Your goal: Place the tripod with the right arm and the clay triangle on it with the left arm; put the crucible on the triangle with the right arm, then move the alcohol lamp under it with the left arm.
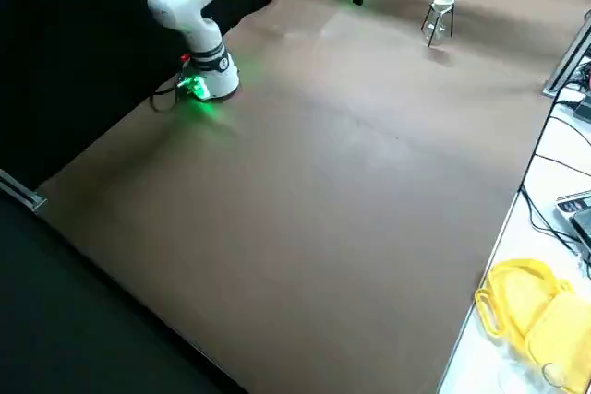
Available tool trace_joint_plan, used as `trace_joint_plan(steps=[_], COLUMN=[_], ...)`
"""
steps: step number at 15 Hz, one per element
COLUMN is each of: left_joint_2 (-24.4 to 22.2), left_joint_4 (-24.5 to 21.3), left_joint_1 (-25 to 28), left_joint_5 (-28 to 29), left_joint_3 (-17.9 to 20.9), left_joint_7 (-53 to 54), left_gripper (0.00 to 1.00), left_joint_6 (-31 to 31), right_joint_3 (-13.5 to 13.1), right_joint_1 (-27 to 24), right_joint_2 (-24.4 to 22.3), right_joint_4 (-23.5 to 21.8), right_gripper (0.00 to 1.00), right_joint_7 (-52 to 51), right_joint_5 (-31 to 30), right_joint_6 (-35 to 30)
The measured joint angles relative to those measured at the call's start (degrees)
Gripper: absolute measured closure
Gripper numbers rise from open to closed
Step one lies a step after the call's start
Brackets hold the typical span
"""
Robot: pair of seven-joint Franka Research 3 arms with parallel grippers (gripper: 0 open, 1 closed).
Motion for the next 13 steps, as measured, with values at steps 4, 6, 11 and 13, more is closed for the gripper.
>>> trace_joint_plan(steps=[4, 6, 11, 13], left_joint_2=[0.0, 0.0, -0.5, -0.6], left_joint_4=[0.0, 0.0, 0.0, 0.2], left_joint_1=[-1.5, -6.8, -12.5, -12.5], left_joint_5=[0.0, 0.0, -0.7, -0.9], left_joint_3=[2.7, 9.2, 14.8, 14.9], left_joint_7=[1.2, 2.8, 3.4, 3.4], left_gripper=[0.0, 0.0, 0.0, 0.0], left_joint_6=[-0.1, -0.8, -1.2, -1.2], right_joint_3=[0.0, 0.0, 0.0, 0.0], right_joint_1=[0.0, 0.0, 0.0, 0.0], right_joint_2=[0.0, 0.0, 0.0, 0.0], right_joint_4=[0.0, 0.0, 0.0, 0.0], right_gripper=[0.0, 0.0, 0.0, 0.0], right_joint_7=[0.0, 0.0, 0.0, 0.0], right_joint_5=[0.0, 0.0, 0.0, 0.0], right_joint_6=[0.0, 0.0, 0.0, 0.0])
